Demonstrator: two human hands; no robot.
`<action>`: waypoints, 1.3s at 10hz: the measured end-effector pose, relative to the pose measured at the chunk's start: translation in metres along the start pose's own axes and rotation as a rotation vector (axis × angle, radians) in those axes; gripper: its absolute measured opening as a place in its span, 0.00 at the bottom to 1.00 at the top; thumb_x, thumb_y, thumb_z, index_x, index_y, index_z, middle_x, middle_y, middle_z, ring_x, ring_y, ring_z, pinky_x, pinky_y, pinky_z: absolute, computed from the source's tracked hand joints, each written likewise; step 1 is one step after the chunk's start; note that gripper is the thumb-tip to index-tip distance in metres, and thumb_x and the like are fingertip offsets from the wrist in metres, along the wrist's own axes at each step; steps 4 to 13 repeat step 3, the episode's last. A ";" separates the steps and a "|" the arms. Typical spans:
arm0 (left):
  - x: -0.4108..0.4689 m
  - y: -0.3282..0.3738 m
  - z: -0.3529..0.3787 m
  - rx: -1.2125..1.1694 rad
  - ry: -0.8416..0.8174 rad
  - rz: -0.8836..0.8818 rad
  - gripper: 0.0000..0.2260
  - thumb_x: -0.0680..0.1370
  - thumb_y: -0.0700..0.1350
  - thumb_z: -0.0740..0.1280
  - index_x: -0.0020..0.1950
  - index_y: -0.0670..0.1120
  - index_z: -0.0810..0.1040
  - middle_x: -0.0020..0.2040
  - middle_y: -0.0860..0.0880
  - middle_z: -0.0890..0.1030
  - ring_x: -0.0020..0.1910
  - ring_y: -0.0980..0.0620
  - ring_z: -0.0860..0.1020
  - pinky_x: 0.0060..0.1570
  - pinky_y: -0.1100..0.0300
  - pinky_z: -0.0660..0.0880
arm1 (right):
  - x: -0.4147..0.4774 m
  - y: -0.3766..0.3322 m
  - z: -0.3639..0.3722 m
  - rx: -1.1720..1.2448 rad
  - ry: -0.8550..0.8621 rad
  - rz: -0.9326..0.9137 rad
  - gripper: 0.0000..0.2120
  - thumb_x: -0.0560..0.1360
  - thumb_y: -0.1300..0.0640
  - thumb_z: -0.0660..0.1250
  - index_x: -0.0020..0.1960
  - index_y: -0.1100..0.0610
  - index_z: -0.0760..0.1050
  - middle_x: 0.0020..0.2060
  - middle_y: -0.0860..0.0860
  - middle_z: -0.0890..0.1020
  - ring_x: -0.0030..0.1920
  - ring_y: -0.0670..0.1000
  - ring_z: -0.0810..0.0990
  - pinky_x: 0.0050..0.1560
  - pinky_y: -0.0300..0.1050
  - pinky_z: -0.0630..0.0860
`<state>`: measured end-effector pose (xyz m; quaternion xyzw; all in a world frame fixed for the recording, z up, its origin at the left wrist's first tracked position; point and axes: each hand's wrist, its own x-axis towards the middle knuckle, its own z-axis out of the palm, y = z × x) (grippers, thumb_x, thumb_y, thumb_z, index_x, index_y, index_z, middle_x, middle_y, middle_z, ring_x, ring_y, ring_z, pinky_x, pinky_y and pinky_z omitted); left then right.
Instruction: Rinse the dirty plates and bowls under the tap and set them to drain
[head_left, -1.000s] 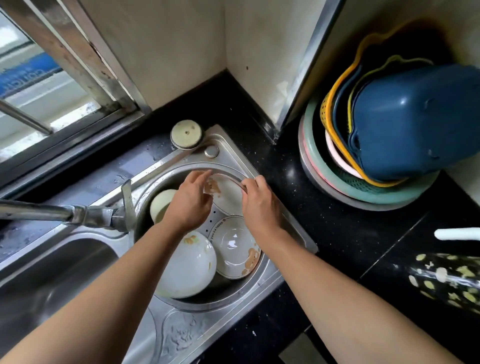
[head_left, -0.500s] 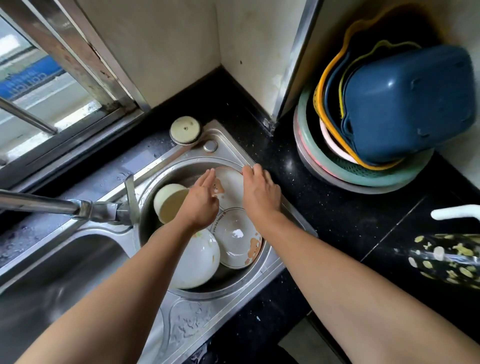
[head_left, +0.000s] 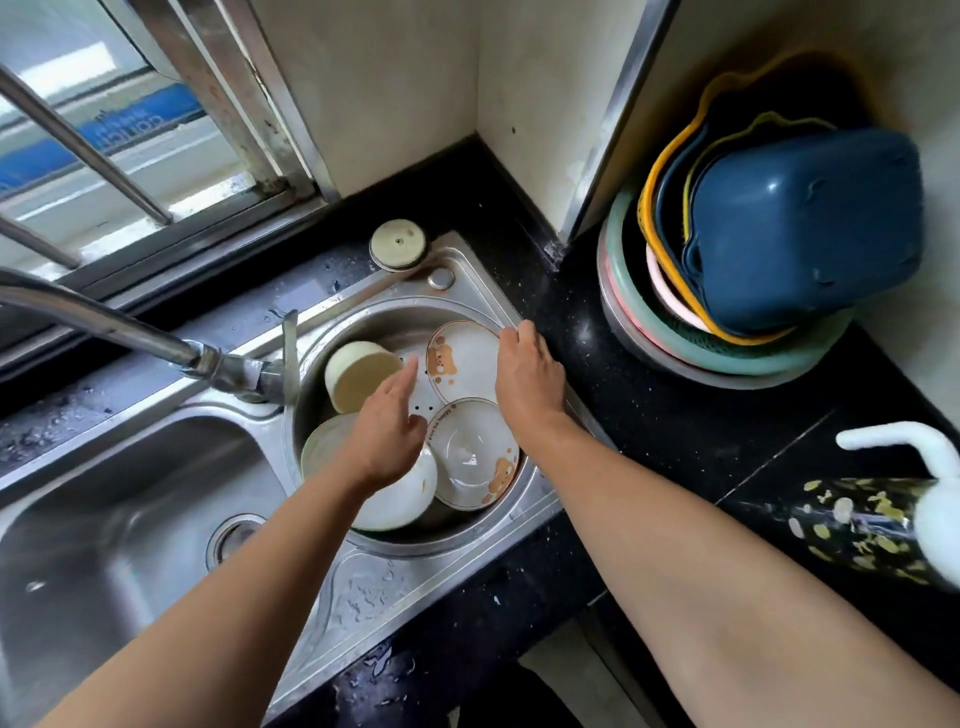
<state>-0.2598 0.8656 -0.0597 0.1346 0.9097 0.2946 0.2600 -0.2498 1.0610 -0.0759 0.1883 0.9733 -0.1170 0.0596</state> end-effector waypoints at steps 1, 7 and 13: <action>-0.029 -0.012 -0.001 -0.005 0.031 -0.034 0.34 0.79 0.36 0.65 0.84 0.44 0.58 0.80 0.41 0.68 0.78 0.42 0.67 0.74 0.56 0.61 | -0.007 0.001 0.000 0.036 0.026 0.006 0.13 0.79 0.65 0.64 0.63 0.57 0.72 0.60 0.55 0.75 0.58 0.53 0.76 0.44 0.44 0.71; -0.104 -0.035 0.000 -0.139 0.089 -0.140 0.33 0.78 0.33 0.65 0.83 0.46 0.62 0.78 0.46 0.72 0.73 0.45 0.72 0.71 0.58 0.64 | -0.039 0.000 -0.007 0.166 0.052 0.037 0.17 0.78 0.63 0.59 0.66 0.59 0.74 0.62 0.55 0.74 0.61 0.55 0.74 0.56 0.48 0.74; -0.104 -0.035 0.000 -0.139 0.089 -0.140 0.33 0.78 0.33 0.65 0.83 0.46 0.62 0.78 0.46 0.72 0.73 0.45 0.72 0.71 0.58 0.64 | -0.039 0.000 -0.007 0.166 0.052 0.037 0.17 0.78 0.63 0.59 0.66 0.59 0.74 0.62 0.55 0.74 0.61 0.55 0.74 0.56 0.48 0.74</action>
